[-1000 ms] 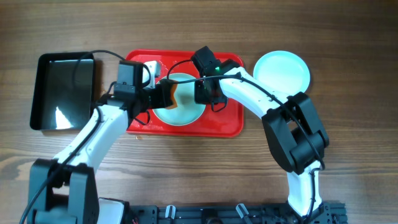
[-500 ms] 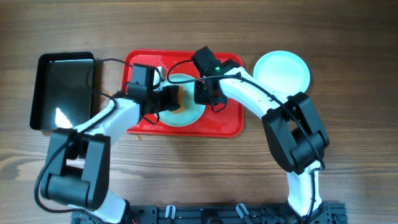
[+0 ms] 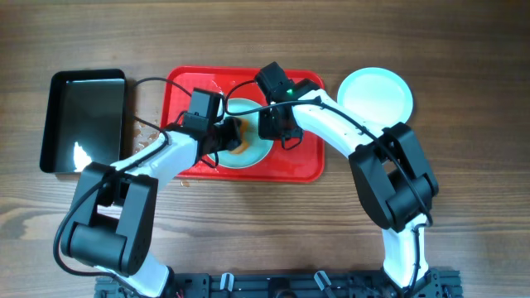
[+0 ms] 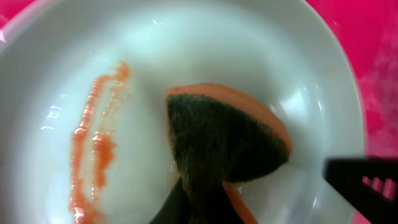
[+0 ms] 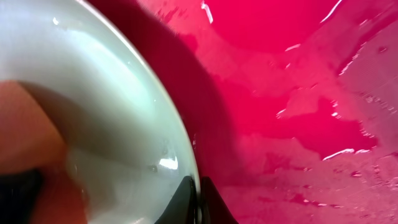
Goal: Clean dirty plates on tray and stack at the side
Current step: 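Scrub the last plate with the sponge in the left gripper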
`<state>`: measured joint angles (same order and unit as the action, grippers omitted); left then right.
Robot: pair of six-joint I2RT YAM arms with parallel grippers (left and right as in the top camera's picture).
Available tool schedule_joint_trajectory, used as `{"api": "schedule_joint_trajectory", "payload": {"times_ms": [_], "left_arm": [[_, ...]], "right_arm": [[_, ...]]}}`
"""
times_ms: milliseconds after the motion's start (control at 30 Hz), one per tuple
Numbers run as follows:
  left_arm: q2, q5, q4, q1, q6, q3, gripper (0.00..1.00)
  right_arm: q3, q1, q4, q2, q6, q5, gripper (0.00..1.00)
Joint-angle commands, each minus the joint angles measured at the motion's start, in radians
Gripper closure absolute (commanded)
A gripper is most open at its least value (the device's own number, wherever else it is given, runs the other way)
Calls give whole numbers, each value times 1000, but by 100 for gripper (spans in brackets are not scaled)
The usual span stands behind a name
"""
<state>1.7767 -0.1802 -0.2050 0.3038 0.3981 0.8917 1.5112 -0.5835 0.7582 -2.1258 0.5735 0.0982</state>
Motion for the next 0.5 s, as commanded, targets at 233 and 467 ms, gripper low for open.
{"api": "schedule_joint_trajectory", "payload": {"times_ms": [233, 467], "left_arm": [[55, 615, -53, 1, -58, -6, 96], [-86, 607, -54, 2, -50, 0, 96]], "right_arm": [[-34, 0, 43, -14, -51, -12, 96], [-34, 0, 47, -14, -51, -12, 96]]}}
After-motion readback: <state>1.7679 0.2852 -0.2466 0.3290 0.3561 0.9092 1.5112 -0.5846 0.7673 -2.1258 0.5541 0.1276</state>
